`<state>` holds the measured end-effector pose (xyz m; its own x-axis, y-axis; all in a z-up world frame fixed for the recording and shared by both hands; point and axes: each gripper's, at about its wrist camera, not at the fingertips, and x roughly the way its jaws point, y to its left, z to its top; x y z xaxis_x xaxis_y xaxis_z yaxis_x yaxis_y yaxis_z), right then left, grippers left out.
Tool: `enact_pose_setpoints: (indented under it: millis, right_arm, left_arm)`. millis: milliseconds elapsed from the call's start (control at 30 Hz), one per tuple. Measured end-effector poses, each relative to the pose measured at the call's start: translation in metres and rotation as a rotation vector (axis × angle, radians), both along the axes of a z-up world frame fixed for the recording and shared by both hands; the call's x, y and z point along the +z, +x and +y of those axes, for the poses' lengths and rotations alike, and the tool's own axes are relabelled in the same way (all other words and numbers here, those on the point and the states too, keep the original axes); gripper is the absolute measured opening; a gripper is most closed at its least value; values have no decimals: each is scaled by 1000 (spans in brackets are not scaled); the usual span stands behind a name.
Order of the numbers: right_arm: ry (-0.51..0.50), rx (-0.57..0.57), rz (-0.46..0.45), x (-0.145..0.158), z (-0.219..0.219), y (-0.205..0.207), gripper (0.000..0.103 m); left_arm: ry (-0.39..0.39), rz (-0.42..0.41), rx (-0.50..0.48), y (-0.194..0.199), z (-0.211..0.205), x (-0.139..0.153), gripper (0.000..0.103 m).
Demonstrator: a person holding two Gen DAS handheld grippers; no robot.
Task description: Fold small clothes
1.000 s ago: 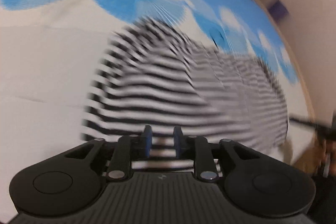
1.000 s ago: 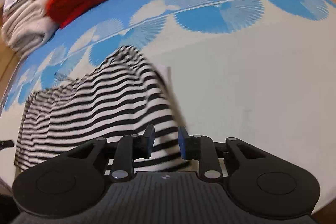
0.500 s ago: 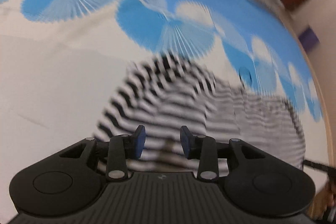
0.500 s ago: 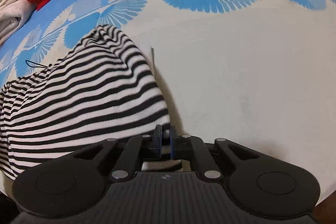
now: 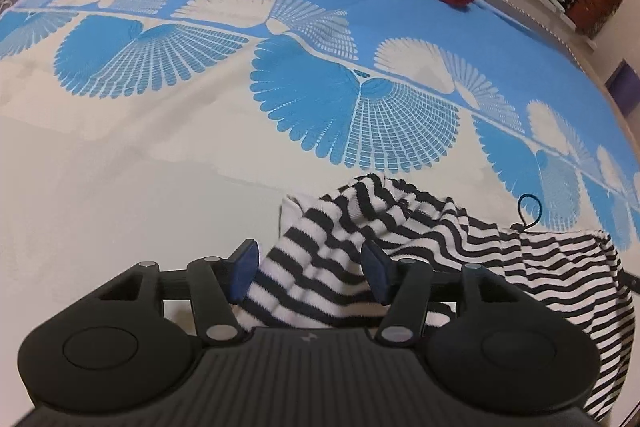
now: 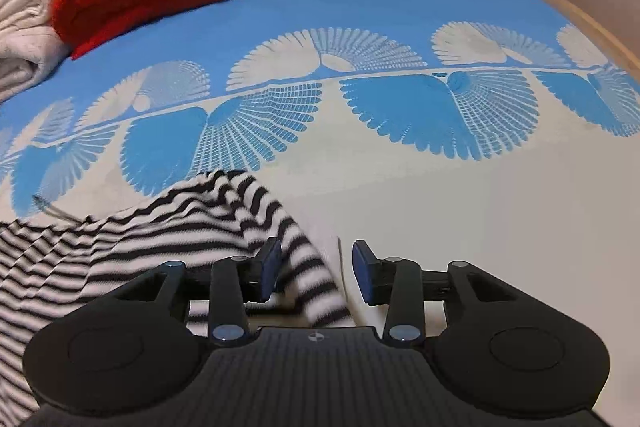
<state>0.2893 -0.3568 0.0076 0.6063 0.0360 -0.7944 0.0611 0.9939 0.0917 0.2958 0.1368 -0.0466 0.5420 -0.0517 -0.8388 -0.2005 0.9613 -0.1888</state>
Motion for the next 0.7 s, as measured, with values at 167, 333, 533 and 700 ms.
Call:
enact_pose_setpoints:
  millis: [167, 333, 533, 700]
  right_arm:
    - [-51, 63, 5, -9, 17, 15, 37]
    - [-19, 56, -68, 2, 15, 21, 0]
    - [-42, -5, -107, 3, 12, 29, 0]
    - [-130, 30, 33, -20, 26, 35, 9]
  left_arm:
    - [19, 1, -66, 12, -5, -9, 60]
    - [17, -56, -79, 24, -5, -7, 4]
    - [94, -19, -86, 37, -17, -17, 7]
    - [186, 27, -76, 34, -22, -11, 39]
